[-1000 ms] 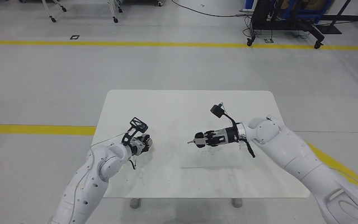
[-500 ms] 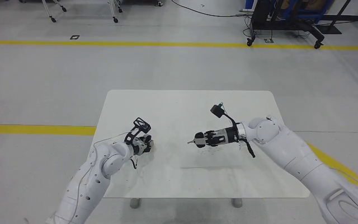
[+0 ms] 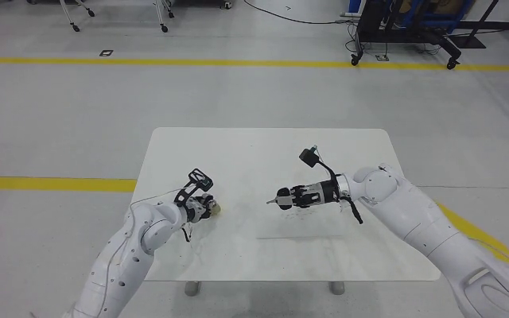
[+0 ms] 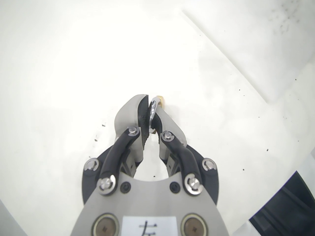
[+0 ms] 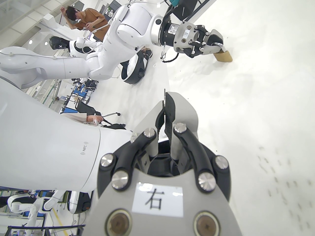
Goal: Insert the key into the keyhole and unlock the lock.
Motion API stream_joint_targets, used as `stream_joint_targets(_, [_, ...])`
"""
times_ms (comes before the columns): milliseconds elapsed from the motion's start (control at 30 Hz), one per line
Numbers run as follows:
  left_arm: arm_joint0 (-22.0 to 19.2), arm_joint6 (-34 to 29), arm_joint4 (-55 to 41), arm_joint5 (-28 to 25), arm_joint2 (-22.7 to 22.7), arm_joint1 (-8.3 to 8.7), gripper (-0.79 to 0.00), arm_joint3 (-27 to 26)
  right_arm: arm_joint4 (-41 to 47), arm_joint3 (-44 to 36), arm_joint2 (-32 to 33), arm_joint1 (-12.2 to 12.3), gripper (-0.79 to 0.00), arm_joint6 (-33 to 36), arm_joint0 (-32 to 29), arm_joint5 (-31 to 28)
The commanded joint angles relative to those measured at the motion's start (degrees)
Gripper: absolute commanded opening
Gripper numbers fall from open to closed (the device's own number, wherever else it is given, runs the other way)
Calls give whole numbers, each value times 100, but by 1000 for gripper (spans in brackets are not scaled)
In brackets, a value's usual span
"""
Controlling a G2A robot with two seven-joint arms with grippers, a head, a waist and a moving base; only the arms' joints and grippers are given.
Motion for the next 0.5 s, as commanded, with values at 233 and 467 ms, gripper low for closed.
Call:
stream_joint_targets(233, [-10,331,-33,155,52,-24,-785,0,0,0,0,0,-785,0,0,0])
stream_joint_targets(467, [32,589,25,225,42,-28,-785,-105,0,0,0,0,-785,0,0,0])
